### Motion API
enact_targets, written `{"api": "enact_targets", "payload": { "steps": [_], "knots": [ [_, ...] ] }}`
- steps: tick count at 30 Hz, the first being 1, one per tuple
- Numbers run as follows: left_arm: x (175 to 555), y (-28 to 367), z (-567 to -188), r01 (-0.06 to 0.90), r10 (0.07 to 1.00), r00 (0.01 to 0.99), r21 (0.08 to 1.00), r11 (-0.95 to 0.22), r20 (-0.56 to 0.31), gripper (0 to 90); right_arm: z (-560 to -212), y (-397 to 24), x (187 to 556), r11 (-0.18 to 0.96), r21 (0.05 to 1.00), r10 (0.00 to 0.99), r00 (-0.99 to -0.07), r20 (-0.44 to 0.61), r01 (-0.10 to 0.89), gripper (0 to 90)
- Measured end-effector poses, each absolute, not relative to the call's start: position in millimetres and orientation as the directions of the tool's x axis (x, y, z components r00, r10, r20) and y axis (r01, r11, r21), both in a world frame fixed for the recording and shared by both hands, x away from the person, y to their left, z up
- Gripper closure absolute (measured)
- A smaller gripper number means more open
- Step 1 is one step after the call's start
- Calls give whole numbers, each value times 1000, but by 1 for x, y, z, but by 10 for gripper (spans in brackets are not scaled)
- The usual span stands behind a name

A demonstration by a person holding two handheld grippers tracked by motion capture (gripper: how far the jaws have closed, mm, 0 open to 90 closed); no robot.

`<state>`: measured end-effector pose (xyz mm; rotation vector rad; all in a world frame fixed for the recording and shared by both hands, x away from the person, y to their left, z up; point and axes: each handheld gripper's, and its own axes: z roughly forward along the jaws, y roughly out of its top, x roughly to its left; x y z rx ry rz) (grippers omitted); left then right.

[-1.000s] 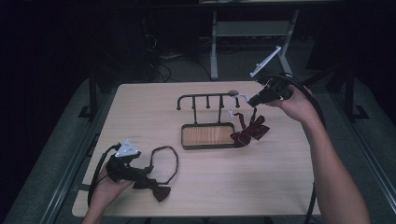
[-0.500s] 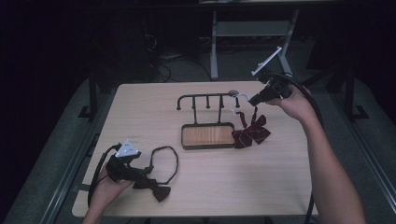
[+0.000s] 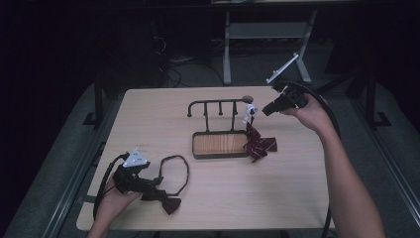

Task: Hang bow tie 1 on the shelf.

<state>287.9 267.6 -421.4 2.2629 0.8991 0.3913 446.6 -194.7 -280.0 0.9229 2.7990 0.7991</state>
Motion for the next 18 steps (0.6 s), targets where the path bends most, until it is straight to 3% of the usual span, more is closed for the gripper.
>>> {"api": "enact_targets", "payload": {
  "steps": [18],
  "knots": [
    [288, 266, -423, 504, 694, 720, 669, -547, 25, 244, -304, -208, 430, 675, 510, 551, -824, 133, 533, 747]
  ]
}}
